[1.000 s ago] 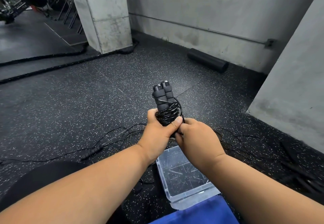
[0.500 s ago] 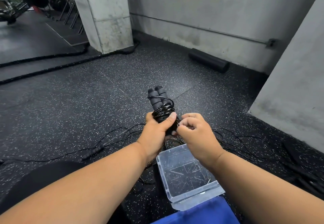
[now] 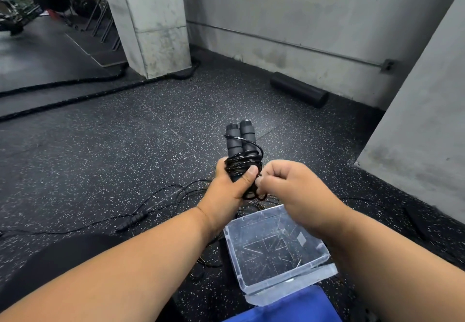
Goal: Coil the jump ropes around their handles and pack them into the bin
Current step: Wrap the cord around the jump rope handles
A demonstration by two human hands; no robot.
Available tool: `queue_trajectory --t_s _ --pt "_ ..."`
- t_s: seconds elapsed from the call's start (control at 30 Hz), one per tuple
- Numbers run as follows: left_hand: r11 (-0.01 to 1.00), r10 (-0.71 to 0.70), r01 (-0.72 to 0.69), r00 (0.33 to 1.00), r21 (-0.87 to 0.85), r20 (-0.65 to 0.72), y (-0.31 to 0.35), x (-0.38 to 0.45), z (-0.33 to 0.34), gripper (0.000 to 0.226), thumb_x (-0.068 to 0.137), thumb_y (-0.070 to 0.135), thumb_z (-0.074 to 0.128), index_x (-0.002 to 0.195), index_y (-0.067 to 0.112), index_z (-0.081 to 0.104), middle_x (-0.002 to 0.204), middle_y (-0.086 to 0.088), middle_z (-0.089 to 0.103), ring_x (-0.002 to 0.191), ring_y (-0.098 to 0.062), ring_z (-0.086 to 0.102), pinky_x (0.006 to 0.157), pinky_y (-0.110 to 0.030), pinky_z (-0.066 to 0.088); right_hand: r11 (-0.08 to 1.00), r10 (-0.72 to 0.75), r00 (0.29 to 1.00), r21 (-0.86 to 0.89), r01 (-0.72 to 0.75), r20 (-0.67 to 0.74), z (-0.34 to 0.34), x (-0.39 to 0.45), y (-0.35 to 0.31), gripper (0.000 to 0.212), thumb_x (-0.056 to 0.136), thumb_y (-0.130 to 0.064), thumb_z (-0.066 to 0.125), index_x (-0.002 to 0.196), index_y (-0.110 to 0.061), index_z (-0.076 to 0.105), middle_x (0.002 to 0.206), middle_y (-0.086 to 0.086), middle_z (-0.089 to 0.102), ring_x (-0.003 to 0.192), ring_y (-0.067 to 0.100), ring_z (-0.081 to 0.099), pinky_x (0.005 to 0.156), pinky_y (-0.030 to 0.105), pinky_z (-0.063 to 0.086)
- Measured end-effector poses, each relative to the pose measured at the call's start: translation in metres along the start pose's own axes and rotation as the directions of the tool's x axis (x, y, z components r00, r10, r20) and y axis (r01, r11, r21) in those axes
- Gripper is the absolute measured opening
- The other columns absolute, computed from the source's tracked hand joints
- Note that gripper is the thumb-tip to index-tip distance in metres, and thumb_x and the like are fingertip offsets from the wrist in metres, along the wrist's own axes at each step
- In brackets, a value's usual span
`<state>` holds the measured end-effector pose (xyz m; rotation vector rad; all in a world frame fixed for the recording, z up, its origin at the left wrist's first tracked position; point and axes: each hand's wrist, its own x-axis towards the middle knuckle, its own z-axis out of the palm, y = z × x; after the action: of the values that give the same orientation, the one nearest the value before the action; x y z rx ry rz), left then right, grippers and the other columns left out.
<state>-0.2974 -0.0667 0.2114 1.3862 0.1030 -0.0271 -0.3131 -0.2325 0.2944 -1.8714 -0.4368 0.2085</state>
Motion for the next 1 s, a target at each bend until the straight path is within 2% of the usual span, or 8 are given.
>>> queue_trajectory --t_s 0.1,0.27,0.47,0.6,0.73,0.8,0.9,1.0 --pt "0.999 0.042 -0.043 0.997 0.023 0.059 0.007 -0.001 0.000 0.073 0.078 0.053 0.088 0.128 0.027 0.043 0.126 -0.018 0.070 0.119 -0.036 0.070 0.106 -0.061 0.053 0.962 0.061 0.998 0.267 -0.059 0.001 -0.008 0.004 -0.005 0.022 0.085 -0.024 0.064 0.071 -0.008 0.058 0.068 0.002 0.056 0.071 0.012 0.050 0.077 0.036 0.039" --pt "0.990 0.112 -0.117 0.992 0.082 0.055 0.015 -0.009 0.001 0.076 0.084 0.043 0.084 0.140 0.025 0.036 0.126 -0.008 0.070 0.116 -0.021 0.070 0.095 -0.039 0.060 0.851 0.164 0.984 0.495 -0.177 0.069 -0.009 0.006 -0.003 0.030 0.100 -0.012 0.056 0.070 -0.018 0.056 0.061 -0.004 0.039 0.059 0.008 0.035 0.067 0.029 0.032" --pt "0.939 0.175 -0.227 0.962 0.258 0.210 0.040 -0.009 -0.013 0.105 0.093 0.029 0.076 0.163 0.048 0.000 0.134 0.012 0.066 0.121 -0.004 0.068 0.097 -0.020 0.054 0.815 0.140 0.979 0.544 -0.198 0.147 -0.016 0.005 0.001 0.016 0.100 -0.014 0.056 0.090 -0.008 0.067 0.068 0.000 0.047 0.061 0.007 0.043 0.068 0.028 0.033" --pt "0.892 0.204 -0.278 0.951 0.357 0.231 0.048 -0.004 -0.017 0.090 0.098 0.025 0.073 0.164 0.042 0.014 0.134 0.025 0.058 0.119 0.008 0.064 0.099 -0.013 0.050 0.835 0.039 0.974 0.528 -0.154 0.222 -0.019 0.004 0.006 0.012 0.094 -0.013 0.063 0.100 -0.008 0.073 0.086 0.007 0.068 0.078 0.014 0.058 0.074 0.029 0.041" --pt "0.883 0.166 -0.262 0.951 0.390 0.262 0.047 -0.004 -0.020 0.094 0.087 0.045 0.080 0.158 0.048 0.018 0.129 0.003 0.071 0.116 -0.010 0.071 0.101 -0.025 0.054 0.881 -0.048 0.950 0.461 -0.105 0.308 -0.024 0.003 0.011 0.017 0.093 -0.013 0.064 0.104 -0.002 0.071 0.095 0.016 0.071 0.090 0.028 0.057 0.086 0.035 0.045" --pt "0.887 0.132 -0.250 0.943 0.388 0.306 0.050 -0.004 -0.022 0.101 0.089 0.032 0.080 0.160 0.048 0.011 0.128 -0.001 0.071 0.116 -0.013 0.072 0.094 -0.022 0.055 0.883 -0.063 0.934 0.456 -0.112 0.351 -0.028 0.001 0.013 0.017 0.093 -0.012 0.063 0.104 -0.001 0.069 0.089 0.016 0.069 0.086 0.026 0.058 0.084 0.034 0.044" --pt "0.889 0.107 -0.251 0.927 0.383 0.359 0.055 -0.008 -0.021 0.098 0.095 0.017 0.075 0.164 0.043 0.010 0.136 0.012 0.063 0.121 -0.003 0.067 0.093 -0.014 0.052 0.855 -0.090 0.917 0.502 -0.129 0.389 -0.034 0.000 0.013 0.017 0.094 -0.010 0.058 0.105 0.001 0.067 0.082 0.013 0.064 0.080 0.020 0.056 0.079 0.029 0.045" --pt "0.904 0.107 -0.243 0.925 0.352 0.364 0.053 -0.011 -0.017 0.085 0.097 0.017 0.073 0.161 0.034 0.019 0.143 0.002 0.059 0.121 0.002 0.064 0.094 -0.016 0.052 0.817 -0.079 0.941 0.562 -0.127 0.328 -0.037 0.001 0.013 0.018 0.096 -0.011 0.056 0.103 -0.001 0.070 0.083 0.014 0.065 0.078 0.021 0.057 0.077 0.027 0.048"
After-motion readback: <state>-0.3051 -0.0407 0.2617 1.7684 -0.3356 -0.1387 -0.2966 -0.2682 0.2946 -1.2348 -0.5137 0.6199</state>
